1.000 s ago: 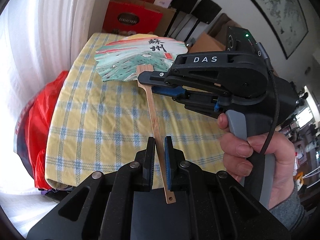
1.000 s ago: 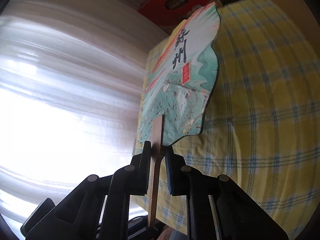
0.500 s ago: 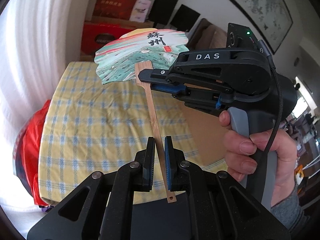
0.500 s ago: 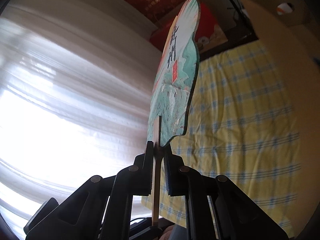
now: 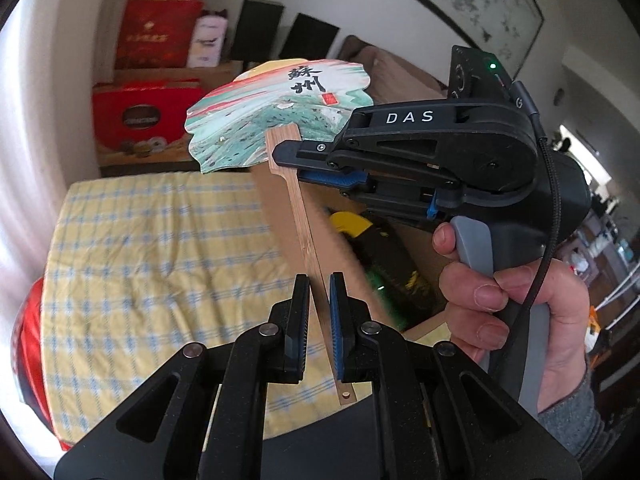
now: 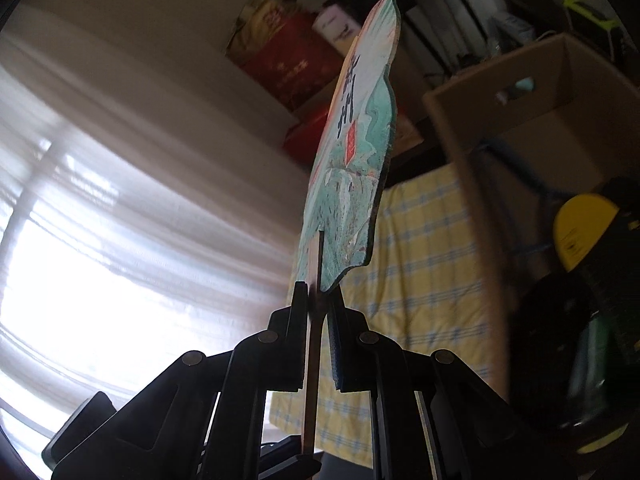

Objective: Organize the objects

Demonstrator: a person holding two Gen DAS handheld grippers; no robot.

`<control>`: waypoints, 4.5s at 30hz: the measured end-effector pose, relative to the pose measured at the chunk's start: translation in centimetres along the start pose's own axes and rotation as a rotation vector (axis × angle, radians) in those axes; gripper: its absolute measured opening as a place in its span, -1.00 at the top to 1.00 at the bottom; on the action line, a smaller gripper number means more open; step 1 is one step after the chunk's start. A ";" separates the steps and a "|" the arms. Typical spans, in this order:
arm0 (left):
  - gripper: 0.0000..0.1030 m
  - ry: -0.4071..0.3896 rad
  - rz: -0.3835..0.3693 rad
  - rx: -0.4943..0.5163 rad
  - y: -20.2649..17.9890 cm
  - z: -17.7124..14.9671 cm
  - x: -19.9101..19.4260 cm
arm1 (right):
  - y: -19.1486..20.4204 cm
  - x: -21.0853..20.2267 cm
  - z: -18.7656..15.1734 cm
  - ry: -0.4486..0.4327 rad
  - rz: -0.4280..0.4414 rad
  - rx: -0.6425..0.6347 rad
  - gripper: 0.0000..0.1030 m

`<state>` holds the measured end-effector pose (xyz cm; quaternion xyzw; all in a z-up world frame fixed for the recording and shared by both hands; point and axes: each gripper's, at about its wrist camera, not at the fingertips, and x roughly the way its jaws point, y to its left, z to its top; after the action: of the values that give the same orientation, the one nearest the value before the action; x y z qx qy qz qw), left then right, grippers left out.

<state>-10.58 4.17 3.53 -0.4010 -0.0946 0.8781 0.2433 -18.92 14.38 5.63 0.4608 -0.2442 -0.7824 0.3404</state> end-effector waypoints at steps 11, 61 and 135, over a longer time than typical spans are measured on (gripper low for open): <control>0.81 0.042 -0.039 0.079 -4.5 1.1 4.0 | -6.1 -6.4 4.5 -0.067 -0.059 0.044 0.82; 0.16 0.107 0.079 0.031 -5.1 1.0 9.2 | -15.7 -7.9 4.7 0.068 -0.347 0.047 0.64; -1.00 -0.077 0.440 -0.109 0.9 -10.6 -7.9 | -0.2 -12.3 -14.6 -0.206 -0.631 -0.472 -0.99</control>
<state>1.45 -0.91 1.38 -0.3905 -0.0616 0.9183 0.0203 -1.79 22.87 5.62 0.3415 0.0625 -0.9251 0.1538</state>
